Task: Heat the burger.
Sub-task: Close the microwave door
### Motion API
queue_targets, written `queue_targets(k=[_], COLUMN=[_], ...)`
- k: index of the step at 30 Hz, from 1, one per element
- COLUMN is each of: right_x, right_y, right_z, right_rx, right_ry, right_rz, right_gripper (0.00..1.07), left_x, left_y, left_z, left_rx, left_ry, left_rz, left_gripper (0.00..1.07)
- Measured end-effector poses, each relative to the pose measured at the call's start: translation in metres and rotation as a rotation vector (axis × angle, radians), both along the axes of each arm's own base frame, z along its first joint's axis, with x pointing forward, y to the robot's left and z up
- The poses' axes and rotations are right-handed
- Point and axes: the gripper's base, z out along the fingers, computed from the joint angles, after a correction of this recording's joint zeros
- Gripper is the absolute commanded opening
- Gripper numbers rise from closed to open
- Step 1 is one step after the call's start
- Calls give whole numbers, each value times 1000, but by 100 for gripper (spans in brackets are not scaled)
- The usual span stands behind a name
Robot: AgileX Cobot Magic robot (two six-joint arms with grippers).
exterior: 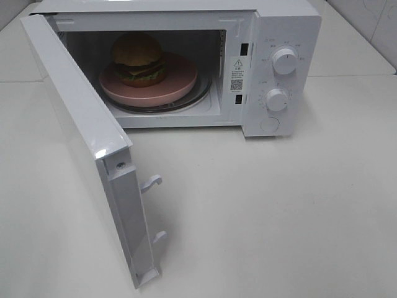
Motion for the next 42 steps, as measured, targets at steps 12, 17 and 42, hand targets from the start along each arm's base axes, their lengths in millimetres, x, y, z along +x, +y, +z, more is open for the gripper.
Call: queue_targets(k=[12, 17, 42], right_x=[0, 0, 0], right_y=[0, 0, 0], right_z=[0, 0, 0], right_rx=[-2, -2, -4], right_ry=[0, 0, 0], right_rz=[1, 1, 2], right_gripper=[62, 51, 47], left_x=[0, 0, 8], left_y=[0, 0, 0], left_z=[0, 0, 2], left_rx=[0, 0, -9], left_ry=[0, 0, 42], left_rz=[0, 0, -4], left_gripper=[95, 95, 95])
